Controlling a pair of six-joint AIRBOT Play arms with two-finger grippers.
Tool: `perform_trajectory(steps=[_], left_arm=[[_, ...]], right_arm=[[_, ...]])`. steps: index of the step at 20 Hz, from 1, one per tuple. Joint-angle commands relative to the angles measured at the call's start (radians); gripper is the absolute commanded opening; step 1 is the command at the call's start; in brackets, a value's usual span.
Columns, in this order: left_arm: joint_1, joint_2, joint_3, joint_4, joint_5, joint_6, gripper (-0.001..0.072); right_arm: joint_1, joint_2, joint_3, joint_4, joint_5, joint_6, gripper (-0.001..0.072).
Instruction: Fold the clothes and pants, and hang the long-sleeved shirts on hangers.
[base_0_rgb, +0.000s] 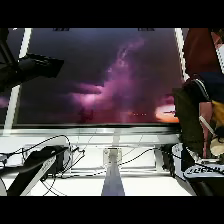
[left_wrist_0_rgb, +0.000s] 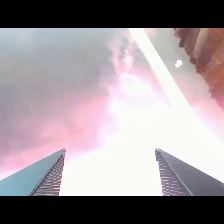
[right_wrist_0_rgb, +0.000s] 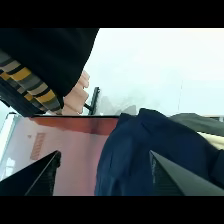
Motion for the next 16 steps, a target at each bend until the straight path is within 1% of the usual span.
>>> perform_trajectory(steps=[1, 2, 4, 5, 7, 8, 9, 11, 12, 14, 16], left_arm=[[0.000, 0.000, 0.000, 0.000, 0.000, 0.000, 0.0642], [0.000, 0.000, 0.000, 0.000, 0.000, 0.000, 0.0642], [0.000, 0.000, 0.000, 0.000, 0.000, 0.000, 0.0642], [0.000, 0.000, 0.000, 0.000, 0.000, 0.000, 0.0642], [0.000, 0.000, 0.000, 0.000, 0.000, 0.000, 0.0642], [0.000, 0.000, 0.000, 0.000, 0.000, 0.000, 0.0642], [0.000, 0.000, 0.000, 0.000, 0.000, 0.000, 0.0642], [0.000, 0.000, 0.000, 0.000, 0.000, 0.000, 0.0642], [0.000, 0.000, 0.000, 0.000, 0.000, 0.000, 0.0642], [0.000, 0.000, 0.000, 0.000, 0.000, 0.000, 0.0642], [0.000, 0.000, 0.000, 0.000, 0.000, 0.000, 0.0642]], right_arm=[[-0.002, -0.019, 0.000, 0.009, 0.005, 0.003, 0.0489], [-0.002, -0.027, -0.002, 0.033, 0.008, -0.023, 0.0339], [-0.002, -0.045, -0.003, 0.111, 0.008, -0.103, 0.0102], [-0.002, -0.055, -0.003, 0.174, 0.008, -0.161, 0.0031], [-0.002, -0.073, -0.003, 0.320, 0.004, -0.285, 0.0030], [0.012, -0.073, -0.003, 0.397, -0.007, -0.394, 0.0030], [0.045, -0.072, -0.003, 0.455, -0.027, -0.465, 0.0030], [0.152, -0.071, -0.002, 0.546, -0.080, -0.529, 0.0030], [0.223, -0.071, -0.003, 0.550, -0.095, -0.560, 0.0030], [0.366, -0.074, -0.003, 0.504, -0.093, -0.615, 0.0029], [0.502, -0.079, -0.003, 0.359, -0.072, -0.624, 0.0029]])
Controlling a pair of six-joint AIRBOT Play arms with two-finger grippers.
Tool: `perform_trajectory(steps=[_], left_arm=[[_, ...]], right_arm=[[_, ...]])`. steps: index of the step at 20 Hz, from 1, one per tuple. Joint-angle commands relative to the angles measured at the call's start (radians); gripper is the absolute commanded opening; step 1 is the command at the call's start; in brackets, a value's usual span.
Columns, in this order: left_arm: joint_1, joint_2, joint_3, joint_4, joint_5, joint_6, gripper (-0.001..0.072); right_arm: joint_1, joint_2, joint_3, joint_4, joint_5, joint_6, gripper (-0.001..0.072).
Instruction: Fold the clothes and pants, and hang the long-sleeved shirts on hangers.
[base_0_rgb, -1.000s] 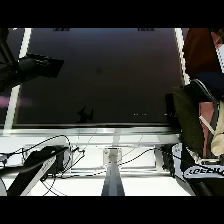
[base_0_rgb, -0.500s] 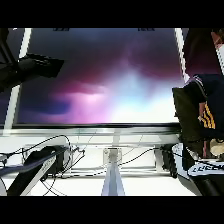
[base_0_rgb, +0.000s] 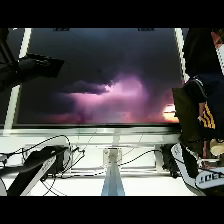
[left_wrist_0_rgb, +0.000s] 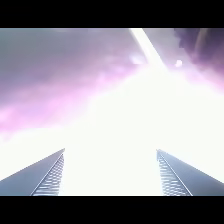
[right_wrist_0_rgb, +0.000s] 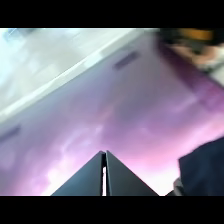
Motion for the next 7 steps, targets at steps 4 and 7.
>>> perform_trajectory(steps=[4, 7], left_arm=[[0.000, 0.000, 0.000, 0.000, 0.000, 0.000, 0.0642], [0.000, 0.000, 0.000, 0.000, 0.000, 0.000, 0.0642]], right_arm=[[0.346, -0.048, -0.014, -0.407, 0.095, -0.082, 0.0029], [0.351, -0.100, -0.040, -0.405, 0.199, -0.082, 0.0030]])
